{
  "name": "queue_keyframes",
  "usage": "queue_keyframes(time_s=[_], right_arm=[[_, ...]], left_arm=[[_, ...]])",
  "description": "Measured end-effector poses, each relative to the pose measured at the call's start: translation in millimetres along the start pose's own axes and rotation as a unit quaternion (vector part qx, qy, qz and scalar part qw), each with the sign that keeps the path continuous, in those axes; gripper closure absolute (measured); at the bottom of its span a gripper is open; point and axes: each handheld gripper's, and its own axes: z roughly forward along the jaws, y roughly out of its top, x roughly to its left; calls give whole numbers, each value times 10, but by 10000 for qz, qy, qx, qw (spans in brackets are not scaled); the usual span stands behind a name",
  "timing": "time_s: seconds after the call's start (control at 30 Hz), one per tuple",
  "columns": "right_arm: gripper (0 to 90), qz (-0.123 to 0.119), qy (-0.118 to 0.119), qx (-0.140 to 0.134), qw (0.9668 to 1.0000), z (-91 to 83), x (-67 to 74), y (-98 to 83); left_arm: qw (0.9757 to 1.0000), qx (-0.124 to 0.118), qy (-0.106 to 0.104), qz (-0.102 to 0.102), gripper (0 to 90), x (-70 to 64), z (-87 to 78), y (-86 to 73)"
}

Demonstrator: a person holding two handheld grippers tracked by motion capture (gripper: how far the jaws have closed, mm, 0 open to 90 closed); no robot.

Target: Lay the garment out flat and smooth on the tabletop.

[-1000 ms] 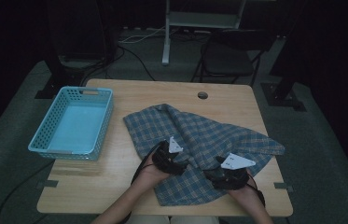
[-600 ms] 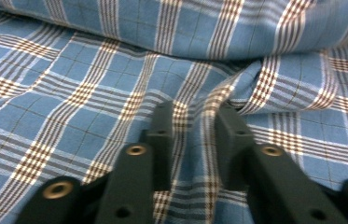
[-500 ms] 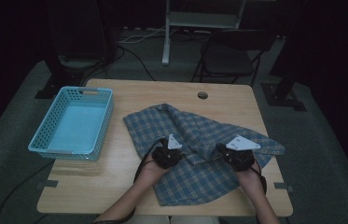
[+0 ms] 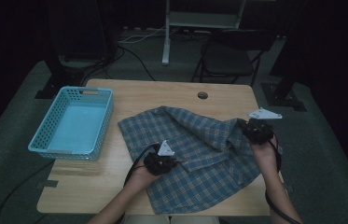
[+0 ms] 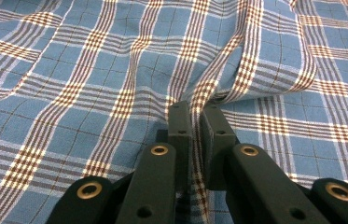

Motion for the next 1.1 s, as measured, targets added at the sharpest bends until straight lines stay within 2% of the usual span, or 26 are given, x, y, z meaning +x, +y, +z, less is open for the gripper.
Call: queue_keyframes(time_s=[0.2, 0.47, 0.67, 0.8, 0.97, 1.1], right_arm=[[877, 163, -126, 116, 9997, 53, -155, 59], [877, 296, -314, 266, 9987, 123, -341, 136], [877, 373, -468, 464, 9971, 212, -501, 148], [876, 481, -538, 648, 9953, 296, -634, 83], [873, 763, -553, 906, 9914, 419, -797, -80], [813, 828, -685, 1176, 9872, 530, -874, -241]], left_arm=[[9997, 149, -170, 124, 843, -40, -165, -133], [9990, 253, -157, 336, 827, -107, -344, -286], [9993, 231, -184, 230, 814, -79, -440, -385], [9993, 258, -101, 230, 803, -53, -500, -435], [9997, 178, -76, 132, 803, -49, -541, -495], [9998, 137, -61, 147, 802, -68, -553, -517]])
